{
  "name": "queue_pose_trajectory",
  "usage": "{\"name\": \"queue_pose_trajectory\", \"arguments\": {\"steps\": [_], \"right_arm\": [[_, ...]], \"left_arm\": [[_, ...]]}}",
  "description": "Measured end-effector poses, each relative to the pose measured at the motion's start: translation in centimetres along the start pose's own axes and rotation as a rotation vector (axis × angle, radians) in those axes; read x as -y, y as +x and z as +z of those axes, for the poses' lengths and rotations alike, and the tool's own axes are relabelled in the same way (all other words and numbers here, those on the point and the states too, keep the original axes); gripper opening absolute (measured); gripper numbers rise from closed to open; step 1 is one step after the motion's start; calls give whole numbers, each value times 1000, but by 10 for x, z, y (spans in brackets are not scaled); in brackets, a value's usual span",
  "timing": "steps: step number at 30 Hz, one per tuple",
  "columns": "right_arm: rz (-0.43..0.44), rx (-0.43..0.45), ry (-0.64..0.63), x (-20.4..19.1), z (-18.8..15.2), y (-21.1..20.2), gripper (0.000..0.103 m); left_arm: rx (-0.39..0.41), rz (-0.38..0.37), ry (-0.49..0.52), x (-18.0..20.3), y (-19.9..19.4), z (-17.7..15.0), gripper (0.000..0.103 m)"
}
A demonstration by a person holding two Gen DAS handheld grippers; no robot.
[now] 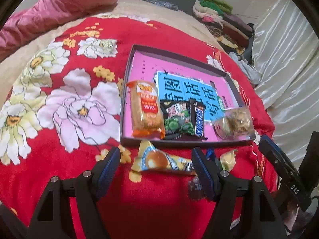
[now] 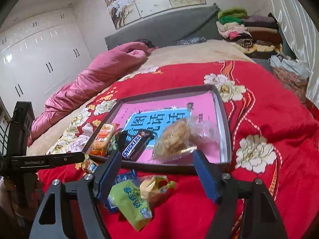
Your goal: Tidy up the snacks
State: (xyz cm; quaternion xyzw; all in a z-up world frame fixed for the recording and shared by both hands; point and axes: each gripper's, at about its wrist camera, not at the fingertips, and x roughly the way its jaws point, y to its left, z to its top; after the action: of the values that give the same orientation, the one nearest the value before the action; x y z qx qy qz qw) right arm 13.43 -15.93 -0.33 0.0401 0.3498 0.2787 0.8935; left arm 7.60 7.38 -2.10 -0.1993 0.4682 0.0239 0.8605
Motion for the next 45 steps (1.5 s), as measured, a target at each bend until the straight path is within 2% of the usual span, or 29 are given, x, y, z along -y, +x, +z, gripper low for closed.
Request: {"name": "queue_pose_trajectory", "arguments": {"steps": [4, 11, 19, 24, 31, 36, 41, 45], "right_arm": [[-16, -53, 30, 3, -8, 5, 74], [12, -153, 111, 12, -24, 16, 74], [64, -207, 171, 12, -36, 26, 73], [100, -239, 215, 11, -39, 36, 63], [152, -245, 315, 21, -42, 51, 61], [165, -246, 319, 20, -39, 61, 53], [175, -250, 289, 15, -36, 70, 39], [179, -260, 259, 12, -35, 75, 38]], "left_arm": [[-18, 4, -32, -4, 3, -6, 75], [-69, -16, -69, -6, 13, -16, 75], [-87, -39, -86, -4, 20, -23, 75], [-104, -63, -113, -4, 28, -25, 75], [-97, -103, -167, -6, 34, -24, 74], [-103, -144, -222, -7, 44, -21, 73], [-107, -156, -255, -5, 54, -17, 64], [-113, -150, -282, -6, 62, -15, 55]]}}
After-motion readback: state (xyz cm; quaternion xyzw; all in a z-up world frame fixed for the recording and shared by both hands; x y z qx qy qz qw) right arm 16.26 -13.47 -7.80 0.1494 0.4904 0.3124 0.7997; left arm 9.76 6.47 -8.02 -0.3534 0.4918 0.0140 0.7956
